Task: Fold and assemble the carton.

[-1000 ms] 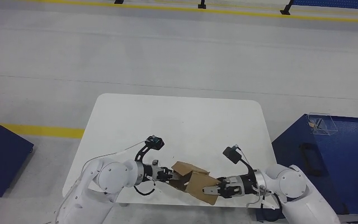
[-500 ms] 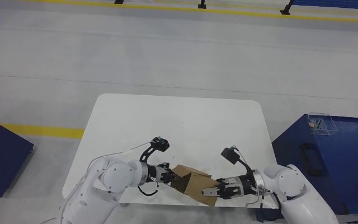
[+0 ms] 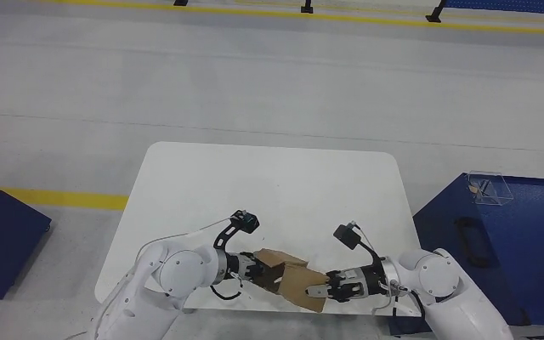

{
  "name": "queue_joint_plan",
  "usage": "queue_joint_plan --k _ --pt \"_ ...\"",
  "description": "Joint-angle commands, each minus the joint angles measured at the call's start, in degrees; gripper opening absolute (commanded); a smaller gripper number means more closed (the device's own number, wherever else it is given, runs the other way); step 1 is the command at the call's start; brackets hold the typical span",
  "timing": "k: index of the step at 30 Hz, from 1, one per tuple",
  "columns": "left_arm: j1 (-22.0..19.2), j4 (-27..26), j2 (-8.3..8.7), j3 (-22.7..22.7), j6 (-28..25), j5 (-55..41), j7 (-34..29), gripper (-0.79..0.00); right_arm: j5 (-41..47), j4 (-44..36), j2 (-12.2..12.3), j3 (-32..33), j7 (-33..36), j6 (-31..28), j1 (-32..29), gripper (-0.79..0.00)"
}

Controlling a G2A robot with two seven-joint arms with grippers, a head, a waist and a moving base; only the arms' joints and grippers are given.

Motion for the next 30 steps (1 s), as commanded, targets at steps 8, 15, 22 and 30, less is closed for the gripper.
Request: queue_joint_plan --k 8,15,22,30 --pt "-1.12 4.94 -0.51 -2.73 7.79 -15.18 -0.59 -0.785 3.30 0.97 0.95 6.83 -2.72 -0.40 -2.32 0.000" --pt "-1.52 5.78 -0.64 -2.87 7.93 -16.89 -0.07 -0.785 3.30 0.97 0.95 6.83 -2.72 -0.40 -2.32 0.000" --pt "-1.05 7.00 -1.00 -1.47 8.20 -19.66 1.44 -0.785 -6.25 0.15 0.96 7.53 -10.35 0.62 -4.08 0.000" --pt "-6.17 17.56 -3.69 -1.96 17.31 -48.27 5.79 -0.785 -10.46 -1.62 1.08 10.66 -18.19 -1.53 -7.13 0.000"
